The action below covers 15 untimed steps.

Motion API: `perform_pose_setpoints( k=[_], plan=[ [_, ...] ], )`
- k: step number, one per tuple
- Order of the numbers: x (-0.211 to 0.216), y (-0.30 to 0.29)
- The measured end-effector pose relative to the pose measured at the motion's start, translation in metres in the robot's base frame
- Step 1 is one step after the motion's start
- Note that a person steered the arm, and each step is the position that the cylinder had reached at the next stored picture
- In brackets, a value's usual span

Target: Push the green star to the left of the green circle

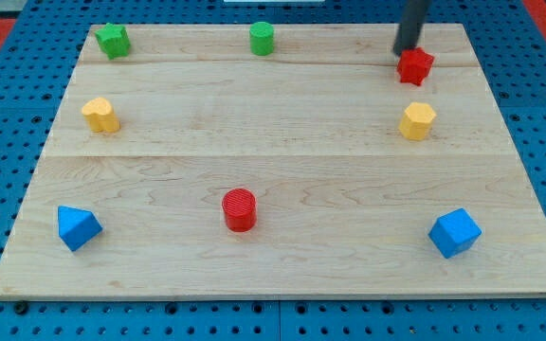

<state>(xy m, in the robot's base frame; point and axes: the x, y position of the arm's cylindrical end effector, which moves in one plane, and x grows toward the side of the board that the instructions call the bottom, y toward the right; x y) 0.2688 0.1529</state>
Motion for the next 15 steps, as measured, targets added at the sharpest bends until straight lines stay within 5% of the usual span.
perform_pose_setpoints(
  k=[1,4,5,9,12,13,14,15],
  plan=[
    [0.046,-0.039],
    [-0.021,-0.409],
    [-0.021,-0.458],
    [0.006,-0.458],
    [-0.042,-0.458],
    [-0.04,-0.431],
    [0.016,-0.353],
    [0.013,-0.457]
  ],
)
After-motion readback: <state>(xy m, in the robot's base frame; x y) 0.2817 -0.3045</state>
